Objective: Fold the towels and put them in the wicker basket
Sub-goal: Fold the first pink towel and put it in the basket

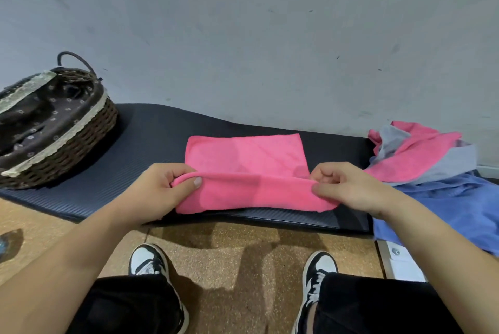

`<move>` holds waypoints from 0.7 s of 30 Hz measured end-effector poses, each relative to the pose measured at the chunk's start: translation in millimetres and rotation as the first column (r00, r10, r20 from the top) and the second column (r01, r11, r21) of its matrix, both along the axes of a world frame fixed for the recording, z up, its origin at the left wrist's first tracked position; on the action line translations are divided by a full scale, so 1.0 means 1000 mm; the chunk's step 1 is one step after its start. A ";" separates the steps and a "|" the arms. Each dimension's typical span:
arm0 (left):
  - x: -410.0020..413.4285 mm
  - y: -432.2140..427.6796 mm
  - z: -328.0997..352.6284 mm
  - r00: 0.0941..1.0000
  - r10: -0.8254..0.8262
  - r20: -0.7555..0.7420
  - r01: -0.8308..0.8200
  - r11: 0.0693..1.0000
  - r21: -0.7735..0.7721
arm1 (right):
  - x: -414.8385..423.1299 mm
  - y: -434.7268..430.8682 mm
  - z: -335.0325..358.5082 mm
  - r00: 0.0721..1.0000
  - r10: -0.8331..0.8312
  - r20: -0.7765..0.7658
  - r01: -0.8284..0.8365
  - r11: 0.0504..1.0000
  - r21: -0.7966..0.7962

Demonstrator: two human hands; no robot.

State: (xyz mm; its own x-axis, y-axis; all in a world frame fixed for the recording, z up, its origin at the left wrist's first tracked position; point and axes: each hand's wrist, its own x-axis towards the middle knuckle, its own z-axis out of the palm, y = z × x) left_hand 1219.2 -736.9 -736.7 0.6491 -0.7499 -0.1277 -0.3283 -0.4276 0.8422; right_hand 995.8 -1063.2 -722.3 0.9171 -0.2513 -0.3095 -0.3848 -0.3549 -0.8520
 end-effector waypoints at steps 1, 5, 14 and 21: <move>0.000 0.000 0.001 1.000 0.020 -0.008 -0.020 1.000 0.002 | -0.001 -0.001 0.000 0.999 -0.037 0.025 0.035 0.998 0.057; 0.004 -0.006 0.003 0.992 0.126 -0.022 -0.125 0.991 0.045 | 0.009 0.002 -0.010 0.972 -0.226 0.062 0.211 0.960 0.186; 0.049 -0.036 -0.003 0.942 0.330 -0.067 -0.327 0.943 0.055 | 0.082 -0.005 -0.029 0.736 -0.677 -0.003 0.633 0.686 0.359; 0.057 -0.058 -0.029 0.941 0.325 0.098 -0.338 0.925 0.176 | 0.097 -0.014 -0.049 0.770 -0.637 -0.040 0.638 0.769 0.033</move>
